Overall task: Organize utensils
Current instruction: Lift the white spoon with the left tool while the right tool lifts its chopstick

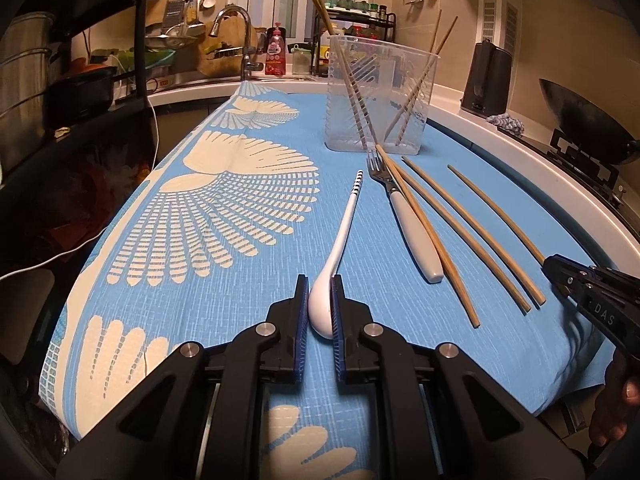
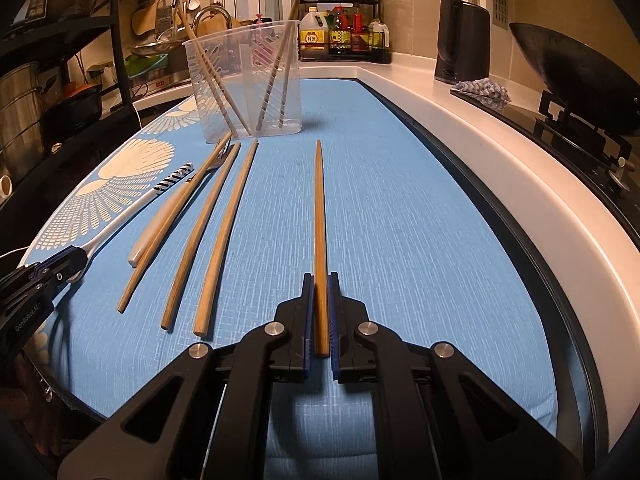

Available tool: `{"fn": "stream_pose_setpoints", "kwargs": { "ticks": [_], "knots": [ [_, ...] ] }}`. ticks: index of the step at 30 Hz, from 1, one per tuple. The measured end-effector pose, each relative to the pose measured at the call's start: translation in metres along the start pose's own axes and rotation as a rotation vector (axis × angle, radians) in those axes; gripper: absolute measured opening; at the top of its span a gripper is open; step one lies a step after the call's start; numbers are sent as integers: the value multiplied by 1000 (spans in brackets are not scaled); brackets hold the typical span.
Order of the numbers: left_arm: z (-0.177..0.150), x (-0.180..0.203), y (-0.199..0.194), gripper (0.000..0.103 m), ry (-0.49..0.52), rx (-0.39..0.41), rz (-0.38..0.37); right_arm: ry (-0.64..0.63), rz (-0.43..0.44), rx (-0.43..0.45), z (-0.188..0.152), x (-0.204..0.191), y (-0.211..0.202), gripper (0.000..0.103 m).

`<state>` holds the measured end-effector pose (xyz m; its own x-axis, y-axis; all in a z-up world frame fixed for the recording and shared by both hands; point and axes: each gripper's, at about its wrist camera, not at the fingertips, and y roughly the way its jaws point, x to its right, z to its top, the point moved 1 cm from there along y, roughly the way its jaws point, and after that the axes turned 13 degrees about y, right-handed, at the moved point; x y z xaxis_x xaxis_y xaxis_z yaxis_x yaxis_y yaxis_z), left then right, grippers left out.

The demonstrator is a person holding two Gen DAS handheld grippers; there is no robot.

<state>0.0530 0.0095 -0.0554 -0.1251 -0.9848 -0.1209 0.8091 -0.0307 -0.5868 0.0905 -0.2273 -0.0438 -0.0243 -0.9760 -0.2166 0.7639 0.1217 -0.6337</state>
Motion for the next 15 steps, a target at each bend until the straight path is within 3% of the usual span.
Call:
{"fn": "stream_pose_setpoints", "kwargs": {
  "ticks": [15],
  "knots": [
    [0,7,0,13,46,18,10,-9,15,10,-2,-2,0,7]
  ]
}}
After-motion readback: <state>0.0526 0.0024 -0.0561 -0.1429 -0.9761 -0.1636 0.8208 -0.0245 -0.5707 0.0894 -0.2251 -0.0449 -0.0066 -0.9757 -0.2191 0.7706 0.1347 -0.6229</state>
